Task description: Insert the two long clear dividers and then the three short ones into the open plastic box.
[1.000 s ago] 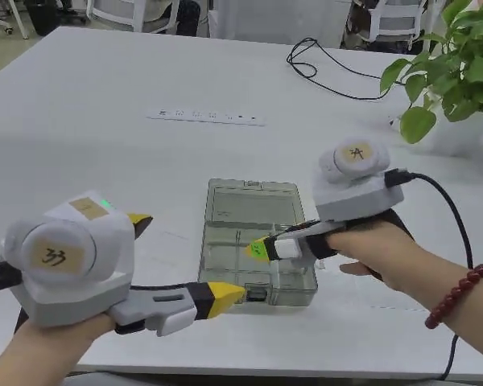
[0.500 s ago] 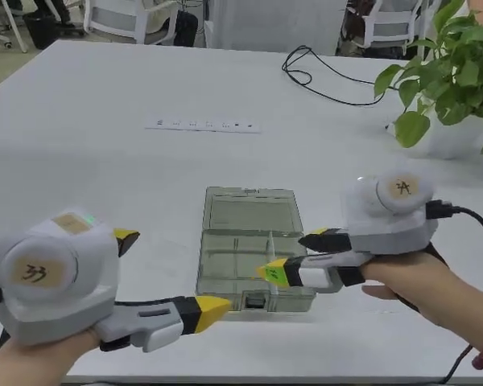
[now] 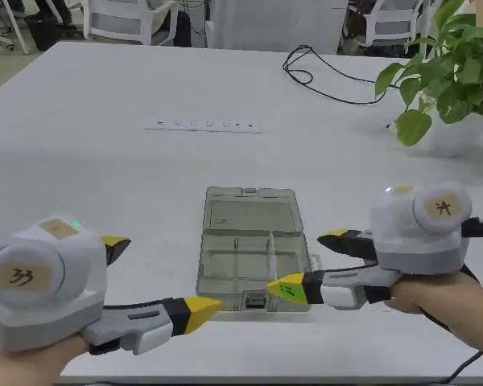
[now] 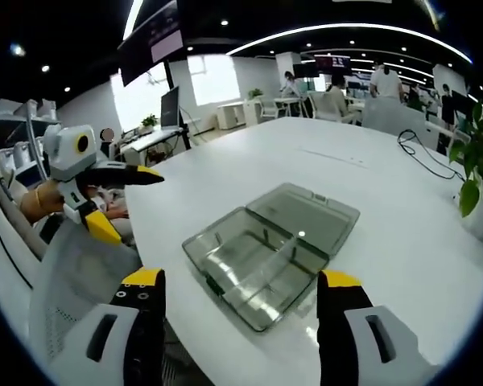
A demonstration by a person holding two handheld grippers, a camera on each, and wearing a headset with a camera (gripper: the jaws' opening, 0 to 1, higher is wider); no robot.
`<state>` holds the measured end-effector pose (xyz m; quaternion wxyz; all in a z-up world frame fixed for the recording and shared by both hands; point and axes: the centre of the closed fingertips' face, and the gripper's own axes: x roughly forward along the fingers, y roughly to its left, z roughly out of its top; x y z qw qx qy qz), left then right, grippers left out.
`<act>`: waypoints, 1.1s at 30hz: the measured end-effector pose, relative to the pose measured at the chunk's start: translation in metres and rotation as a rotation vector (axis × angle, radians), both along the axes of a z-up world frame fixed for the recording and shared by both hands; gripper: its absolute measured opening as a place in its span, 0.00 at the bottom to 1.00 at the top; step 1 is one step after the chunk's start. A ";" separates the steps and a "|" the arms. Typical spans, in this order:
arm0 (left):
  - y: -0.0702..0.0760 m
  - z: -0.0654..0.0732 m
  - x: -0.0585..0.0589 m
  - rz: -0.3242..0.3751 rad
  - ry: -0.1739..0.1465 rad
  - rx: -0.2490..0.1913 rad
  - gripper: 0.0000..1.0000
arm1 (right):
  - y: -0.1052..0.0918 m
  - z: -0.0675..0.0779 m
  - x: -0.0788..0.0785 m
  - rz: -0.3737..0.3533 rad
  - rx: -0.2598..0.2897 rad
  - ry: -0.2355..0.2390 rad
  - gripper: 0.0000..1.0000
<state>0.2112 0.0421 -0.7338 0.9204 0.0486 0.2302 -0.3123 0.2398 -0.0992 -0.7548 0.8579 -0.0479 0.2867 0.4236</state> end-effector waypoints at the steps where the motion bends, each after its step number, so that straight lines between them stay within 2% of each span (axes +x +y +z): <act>1: 0.000 -0.001 0.000 0.001 0.003 0.000 0.89 | -0.001 0.000 -0.001 0.001 0.001 -0.004 0.79; 10: 0.005 -0.004 0.003 0.023 0.025 0.020 0.85 | -0.006 0.004 -0.001 -0.002 0.007 -0.022 0.82; 13: 0.014 -0.012 0.006 0.058 0.065 0.058 0.80 | -0.007 0.006 -0.001 -0.007 0.011 -0.028 0.82; 17: 0.021 -0.019 0.013 0.096 0.096 0.064 0.76 | -0.007 0.008 -0.002 -0.012 0.021 -0.036 0.82; 19: 0.024 -0.023 0.018 0.098 0.107 0.080 0.73 | -0.006 0.008 -0.004 -0.012 0.026 -0.037 0.82; 23: 0.025 -0.031 0.023 0.109 0.148 0.080 0.68 | -0.005 0.008 -0.007 -0.016 0.030 -0.037 0.82; 27: 0.029 -0.042 0.026 0.111 0.166 0.122 0.64 | -0.005 0.008 -0.009 -0.021 0.037 -0.036 0.81; 28: 0.030 -0.045 0.027 0.112 0.177 0.130 0.63 | -0.005 0.008 -0.009 -0.024 0.039 -0.036 0.81; 29: 0.032 -0.050 0.026 0.118 0.202 0.141 0.62 | -0.005 0.009 -0.010 -0.027 0.043 -0.037 0.81; 33: 0.038 -0.063 0.030 0.116 0.235 0.170 0.58 | -0.007 0.014 -0.010 -0.040 0.058 -0.050 0.80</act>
